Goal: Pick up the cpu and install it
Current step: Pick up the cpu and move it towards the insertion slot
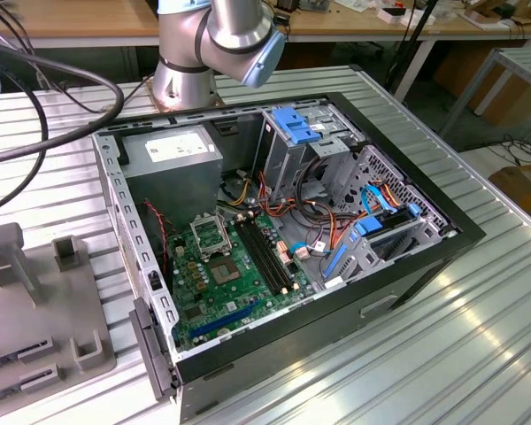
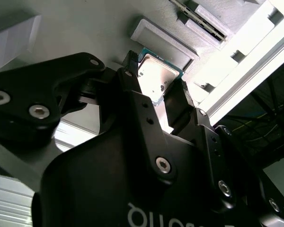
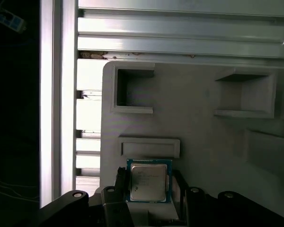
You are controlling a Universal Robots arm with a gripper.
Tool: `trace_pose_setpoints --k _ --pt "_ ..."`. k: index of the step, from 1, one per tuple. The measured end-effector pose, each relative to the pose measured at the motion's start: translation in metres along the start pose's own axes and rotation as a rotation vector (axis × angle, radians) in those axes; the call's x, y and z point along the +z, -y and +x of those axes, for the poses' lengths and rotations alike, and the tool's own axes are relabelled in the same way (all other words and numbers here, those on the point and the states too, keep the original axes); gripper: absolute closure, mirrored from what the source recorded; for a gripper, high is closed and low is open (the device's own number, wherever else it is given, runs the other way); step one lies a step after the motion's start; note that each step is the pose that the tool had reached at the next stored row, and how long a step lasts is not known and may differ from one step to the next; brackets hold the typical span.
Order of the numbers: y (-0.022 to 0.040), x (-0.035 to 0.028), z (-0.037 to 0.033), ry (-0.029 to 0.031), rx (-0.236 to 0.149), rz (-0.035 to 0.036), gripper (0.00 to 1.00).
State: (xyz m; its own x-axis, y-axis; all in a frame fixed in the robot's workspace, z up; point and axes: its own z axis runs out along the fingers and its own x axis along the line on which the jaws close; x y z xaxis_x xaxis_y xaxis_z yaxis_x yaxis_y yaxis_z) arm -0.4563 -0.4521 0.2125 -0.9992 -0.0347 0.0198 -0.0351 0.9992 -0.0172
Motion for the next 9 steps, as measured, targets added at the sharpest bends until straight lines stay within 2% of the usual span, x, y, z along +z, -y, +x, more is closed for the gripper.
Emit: trace_pose_setpoints --k 9 --pt "0.0000 -0.0048 0.0001 0.0003 0.000 -0.0002 0.53"
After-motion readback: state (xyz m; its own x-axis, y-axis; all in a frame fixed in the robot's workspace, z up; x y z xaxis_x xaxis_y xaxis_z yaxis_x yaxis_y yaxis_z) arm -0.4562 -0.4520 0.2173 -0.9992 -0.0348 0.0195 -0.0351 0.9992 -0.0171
